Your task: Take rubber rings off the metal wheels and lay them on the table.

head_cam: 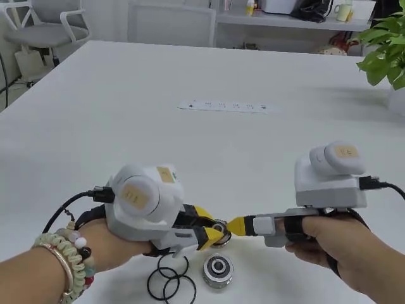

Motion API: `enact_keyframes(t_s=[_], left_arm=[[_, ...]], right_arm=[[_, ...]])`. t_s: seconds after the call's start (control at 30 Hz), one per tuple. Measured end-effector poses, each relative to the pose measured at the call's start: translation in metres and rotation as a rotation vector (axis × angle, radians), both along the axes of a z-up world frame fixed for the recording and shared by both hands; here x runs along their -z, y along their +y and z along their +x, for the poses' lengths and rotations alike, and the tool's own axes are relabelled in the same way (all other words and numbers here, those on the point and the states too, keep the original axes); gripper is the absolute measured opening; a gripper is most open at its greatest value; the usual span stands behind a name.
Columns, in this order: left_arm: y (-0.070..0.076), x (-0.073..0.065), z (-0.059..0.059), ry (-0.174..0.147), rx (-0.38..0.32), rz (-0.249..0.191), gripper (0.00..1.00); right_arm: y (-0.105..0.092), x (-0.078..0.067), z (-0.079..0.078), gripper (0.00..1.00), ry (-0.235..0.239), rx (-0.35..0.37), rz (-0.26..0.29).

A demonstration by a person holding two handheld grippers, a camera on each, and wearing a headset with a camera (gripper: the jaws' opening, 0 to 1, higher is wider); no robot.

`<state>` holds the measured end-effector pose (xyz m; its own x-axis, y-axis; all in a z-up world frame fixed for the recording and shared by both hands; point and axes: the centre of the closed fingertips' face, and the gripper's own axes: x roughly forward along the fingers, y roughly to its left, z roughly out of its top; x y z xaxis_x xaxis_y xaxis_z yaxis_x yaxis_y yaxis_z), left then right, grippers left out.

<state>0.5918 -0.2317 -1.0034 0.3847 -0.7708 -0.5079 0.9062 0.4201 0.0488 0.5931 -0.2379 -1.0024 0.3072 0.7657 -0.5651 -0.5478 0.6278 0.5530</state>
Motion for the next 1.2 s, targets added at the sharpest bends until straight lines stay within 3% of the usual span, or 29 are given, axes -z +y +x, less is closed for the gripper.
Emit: enact_keyframes(t_s=[0.7,1.13,1.2], left_arm=[[-0.001,0.0,0.001,-0.002,0.001,0.003,0.14],[-0.001,0.0,0.001,-0.002,0.003,-0.001,0.14],[-0.001,0.0,0.001,-0.002,0.002,-0.002,0.14]], right_arm=[[0.002,-0.001,-0.001,0.0,-0.015,-0.01,-0.005],[0.007,-0.005,-0.004,0.0,-0.017,-0.018,0.009],[0.011,-0.008,-0.005,0.0,-0.012,-0.017,0.031]])
